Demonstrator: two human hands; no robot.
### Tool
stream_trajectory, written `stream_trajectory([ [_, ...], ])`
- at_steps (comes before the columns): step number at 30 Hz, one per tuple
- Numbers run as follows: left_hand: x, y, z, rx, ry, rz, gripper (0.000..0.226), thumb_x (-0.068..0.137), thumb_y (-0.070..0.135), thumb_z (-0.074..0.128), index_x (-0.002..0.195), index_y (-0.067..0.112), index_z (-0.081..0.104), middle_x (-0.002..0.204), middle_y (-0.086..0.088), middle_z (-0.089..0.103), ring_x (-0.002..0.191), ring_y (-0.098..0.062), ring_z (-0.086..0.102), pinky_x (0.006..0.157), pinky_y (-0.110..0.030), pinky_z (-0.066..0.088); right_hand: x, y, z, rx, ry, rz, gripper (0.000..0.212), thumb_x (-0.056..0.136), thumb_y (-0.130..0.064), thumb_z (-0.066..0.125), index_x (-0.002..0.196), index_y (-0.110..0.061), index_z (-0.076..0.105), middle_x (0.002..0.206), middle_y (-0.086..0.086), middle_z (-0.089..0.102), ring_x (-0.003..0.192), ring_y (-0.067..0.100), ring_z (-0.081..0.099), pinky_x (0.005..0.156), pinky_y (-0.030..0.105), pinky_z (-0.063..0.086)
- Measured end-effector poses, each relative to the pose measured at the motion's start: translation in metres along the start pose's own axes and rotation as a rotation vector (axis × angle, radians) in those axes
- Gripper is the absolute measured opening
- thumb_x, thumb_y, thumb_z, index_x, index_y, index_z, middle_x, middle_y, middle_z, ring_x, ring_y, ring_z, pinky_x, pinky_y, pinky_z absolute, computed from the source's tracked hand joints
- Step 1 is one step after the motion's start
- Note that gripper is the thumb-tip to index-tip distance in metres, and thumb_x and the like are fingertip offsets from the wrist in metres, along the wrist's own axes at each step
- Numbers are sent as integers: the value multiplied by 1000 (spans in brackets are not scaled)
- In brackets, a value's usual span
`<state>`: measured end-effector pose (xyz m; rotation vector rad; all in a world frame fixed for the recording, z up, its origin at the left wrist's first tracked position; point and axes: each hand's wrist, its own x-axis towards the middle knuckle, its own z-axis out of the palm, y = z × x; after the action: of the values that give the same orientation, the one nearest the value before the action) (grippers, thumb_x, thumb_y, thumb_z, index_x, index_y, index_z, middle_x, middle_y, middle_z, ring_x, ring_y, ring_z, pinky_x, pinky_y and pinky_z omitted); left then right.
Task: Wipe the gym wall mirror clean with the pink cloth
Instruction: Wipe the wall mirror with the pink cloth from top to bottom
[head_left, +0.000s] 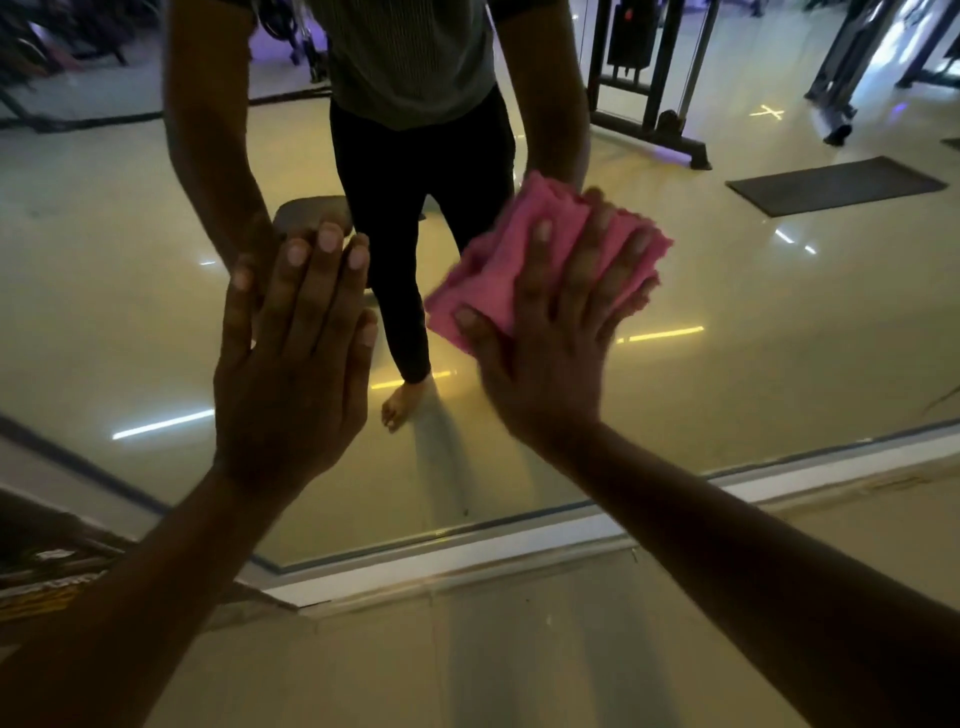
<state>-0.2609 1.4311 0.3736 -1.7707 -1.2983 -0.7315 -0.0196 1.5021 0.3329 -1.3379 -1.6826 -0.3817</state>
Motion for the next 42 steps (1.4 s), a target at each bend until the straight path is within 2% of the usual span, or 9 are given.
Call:
stream_trajectory([
  [5, 1, -5, -3, -3, -11, 22, 68, 113, 27, 56, 171, 8, 25, 176, -15, 23, 165, -29, 17, 133, -56, 20, -69, 44, 16, -98, -227, -590, 83, 106, -50, 71, 173, -37, 23, 184, 3, 5, 168, 43, 9, 126, 82, 11],
  [11, -4, -23, -5, 14, 32, 34, 69, 113, 26, 57, 171, 7, 26, 176, -16, 22, 165, -29, 18, 134, -53, 19, 25, -22, -9, -9, 59, 14, 87, 106, -65, 52, 166, -9, 23, 172, 39, 18, 156, 72, 12, 124, 85, 1],
  [16, -4, -37, -10, 26, 36, 11, 67, 112, 26, 59, 169, 6, 31, 174, -20, 30, 161, -36, 30, 133, -55, 22, -57, -3, 18, -71, -167, -525, 85, 106, -57, 68, 171, -31, 22, 178, 7, 17, 163, 47, 18, 127, 81, 6],
  [19, -6, -41, -12, 3, 40, 37, 69, 112, 25, 60, 170, 7, 29, 173, -20, 34, 160, -36, 31, 131, -56, 26, -60, 25, 2, -103, -171, -338, 92, 105, -62, 66, 172, -28, 13, 176, 15, 18, 162, 55, 20, 123, 86, 14],
  [23, -13, -52, -10, 3, 37, 17, 68, 113, 26, 56, 171, 7, 26, 175, -18, 25, 164, -31, 20, 134, -53, 18, 12, -63, -1, 11, 6, 40, 81, 110, -67, 37, 166, -14, 13, 174, 29, 6, 158, 69, 6, 126, 82, -1],
  [28, -17, -65, -17, -34, 19, 24, 70, 112, 24, 59, 171, 7, 25, 176, -16, 25, 165, -29, 19, 133, -55, 23, -65, -36, 23, -81, -198, -431, 81, 105, -57, 70, 166, -30, 25, 174, 12, 21, 163, 48, 16, 126, 83, 12],
  [34, -24, -85, -21, -19, 39, 23, 70, 113, 25, 56, 172, 8, 23, 176, -15, 22, 165, -28, 16, 134, -53, 18, 0, -98, 14, 27, 22, 71, 95, 108, -69, 38, 173, -23, -15, 176, 31, 2, 159, 68, -2, 126, 82, -2],
  [39, -28, -91, -22, -35, 18, 27, 68, 113, 26, 55, 171, 8, 24, 177, -15, 24, 165, -29, 18, 132, -56, 24, -68, -90, 37, -50, -172, -443, 84, 107, -57, 66, 171, -30, 19, 176, 11, 17, 166, 46, 8, 127, 81, 11],
  [42, -30, -97, -25, -75, 28, 40, 66, 113, 24, 53, 171, 9, 25, 177, -14, 25, 165, -30, 21, 131, -58, 26, -56, -61, 23, -102, -133, -292, 95, 106, -61, 63, 173, -23, 8, 177, 22, 16, 163, 56, 14, 126, 82, 11],
])
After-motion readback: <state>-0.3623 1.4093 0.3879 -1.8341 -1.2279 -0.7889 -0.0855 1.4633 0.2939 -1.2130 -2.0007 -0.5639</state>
